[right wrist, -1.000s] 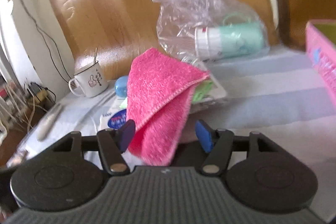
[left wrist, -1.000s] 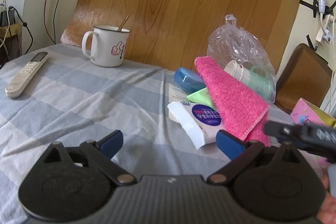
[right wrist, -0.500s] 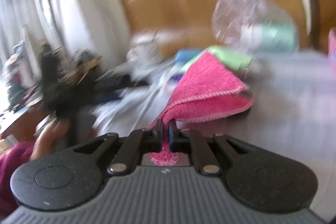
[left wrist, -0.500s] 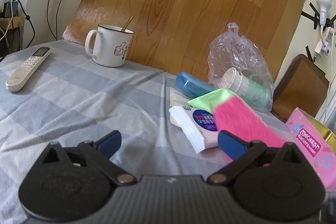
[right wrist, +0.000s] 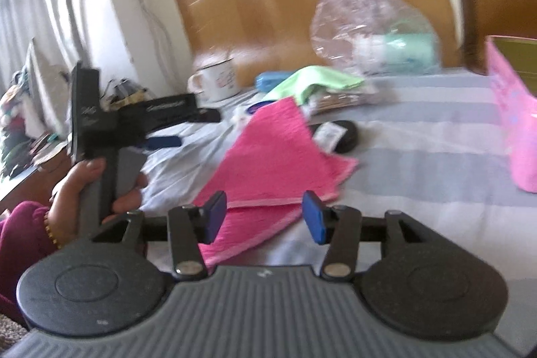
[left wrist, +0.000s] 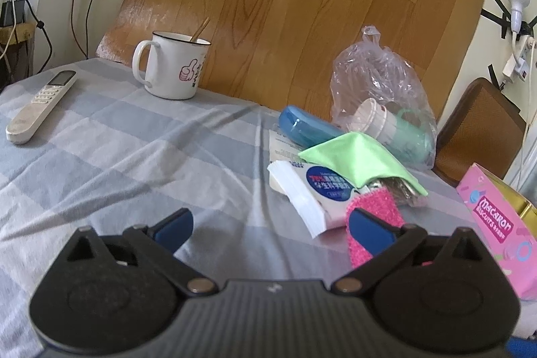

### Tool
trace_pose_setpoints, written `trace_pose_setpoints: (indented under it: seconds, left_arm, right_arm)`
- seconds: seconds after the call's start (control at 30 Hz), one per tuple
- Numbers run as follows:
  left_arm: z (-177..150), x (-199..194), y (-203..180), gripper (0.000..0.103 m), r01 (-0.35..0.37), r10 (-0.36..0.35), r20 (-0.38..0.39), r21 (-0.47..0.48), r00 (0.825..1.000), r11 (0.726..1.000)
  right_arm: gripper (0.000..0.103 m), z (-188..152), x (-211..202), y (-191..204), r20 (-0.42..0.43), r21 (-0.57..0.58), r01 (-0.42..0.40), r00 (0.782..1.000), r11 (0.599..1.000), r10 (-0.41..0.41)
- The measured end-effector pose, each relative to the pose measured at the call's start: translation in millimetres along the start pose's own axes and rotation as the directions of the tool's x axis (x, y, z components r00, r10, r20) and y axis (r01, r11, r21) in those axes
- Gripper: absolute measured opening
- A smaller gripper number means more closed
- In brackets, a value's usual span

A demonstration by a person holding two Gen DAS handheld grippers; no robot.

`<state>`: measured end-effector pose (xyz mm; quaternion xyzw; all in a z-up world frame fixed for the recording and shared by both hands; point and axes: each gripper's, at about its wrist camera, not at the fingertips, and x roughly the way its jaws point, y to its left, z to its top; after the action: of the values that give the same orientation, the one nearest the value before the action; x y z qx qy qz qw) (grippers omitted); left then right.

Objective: Organize soft objects
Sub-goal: 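Grasp the pink towel with the right tool and lift it, then carry the pink towel into the pink tin box and open the right tool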

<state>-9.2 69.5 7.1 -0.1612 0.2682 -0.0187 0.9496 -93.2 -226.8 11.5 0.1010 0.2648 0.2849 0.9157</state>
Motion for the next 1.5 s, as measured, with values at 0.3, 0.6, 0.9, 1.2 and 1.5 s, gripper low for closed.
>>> trace_pose_setpoints:
  seconds: [0.3, 0.6, 0.9, 1.2, 1.5]
  left_arm:
    - [-1.8, -0.4, -5.9, 0.102, 0.013, -0.013, -0.002, 0.035, 1.0, 0.999]
    - [-2.0, -1.3, -8.6, 0.102, 0.071, -0.071, -0.002, 0.055, 0.998, 0.996]
    - [-2.0, -2.5, -8.4, 0.102, 0.128, -0.128, -0.009, 0.059, 0.992, 0.99]
    - [-16.4, -3.6, -42.6, 0.093, 0.209, -0.189, -0.22, 0.068, 0.957, 0.976]
    - [-25.5, -12.0, -91.5, 0.022, 0.282, -0.24, -0.322, 0.092, 0.916, 0.955]
  right_arm:
    - [0.06, 9.1, -7.2, -16.1, 0.05, 0.055, 0.043, 0.998, 0.998, -0.046]
    - [0.064, 9.7, 38.1, 10.6, -0.054, -0.069, 0.01, 0.998, 0.998, -0.014]
    - [0.02, -6.4, 44.2, 42.0, -0.063, -0.235, 0.034, 0.997, 0.971, -0.05]
    - [0.033, -5.5, 44.9, 38.6, -0.067, -0.202, 0.031, 0.997, 0.979, -0.046]
    - [0.012, -12.3, 31.2, 38.5, -0.025, -0.211, 0.004, 1.0, 0.977, -0.009]
